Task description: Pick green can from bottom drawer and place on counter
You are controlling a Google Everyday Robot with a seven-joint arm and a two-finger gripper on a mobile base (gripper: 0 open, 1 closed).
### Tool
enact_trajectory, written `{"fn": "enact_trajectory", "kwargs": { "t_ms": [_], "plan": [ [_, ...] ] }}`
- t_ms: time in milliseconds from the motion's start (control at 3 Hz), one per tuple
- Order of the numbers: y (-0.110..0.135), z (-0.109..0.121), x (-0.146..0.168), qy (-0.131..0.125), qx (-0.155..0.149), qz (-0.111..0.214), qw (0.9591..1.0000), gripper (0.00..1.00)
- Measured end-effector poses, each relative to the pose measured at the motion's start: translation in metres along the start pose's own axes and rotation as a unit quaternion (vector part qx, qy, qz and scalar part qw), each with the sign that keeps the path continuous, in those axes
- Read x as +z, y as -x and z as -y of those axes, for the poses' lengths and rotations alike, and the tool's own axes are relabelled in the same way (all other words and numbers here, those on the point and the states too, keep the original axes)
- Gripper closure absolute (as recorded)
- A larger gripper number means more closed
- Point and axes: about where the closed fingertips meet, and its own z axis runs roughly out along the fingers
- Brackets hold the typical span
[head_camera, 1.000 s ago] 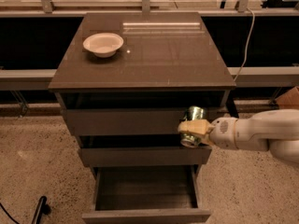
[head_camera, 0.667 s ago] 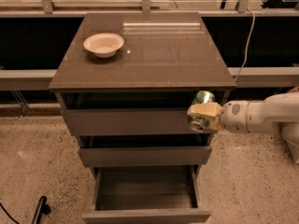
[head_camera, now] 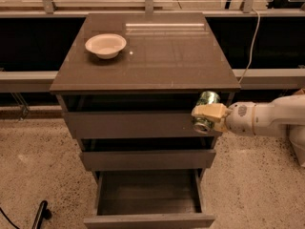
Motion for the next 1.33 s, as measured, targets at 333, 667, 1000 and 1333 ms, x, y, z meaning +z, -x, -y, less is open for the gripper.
{"fn": "enact_trajectory", "kwargs": {
  "t_ms": [333,667,1000,1333],
  "plan": [
    [-0.01,0.045,-0.025,-0.049,-0.034,-0.007,0.9982,1.0],
    [-0.02,0.074,-0.043,-0.059,-0.053,-0.007,0.9969,1.0],
    [-0.054,0.088,-0.048,-0.048,-0.051,0.007,0.9975,1.0],
    [-0.102,0.095,-0.05,-0.019,-0.027,0.012,0.9994,1.0]
  ]
}}
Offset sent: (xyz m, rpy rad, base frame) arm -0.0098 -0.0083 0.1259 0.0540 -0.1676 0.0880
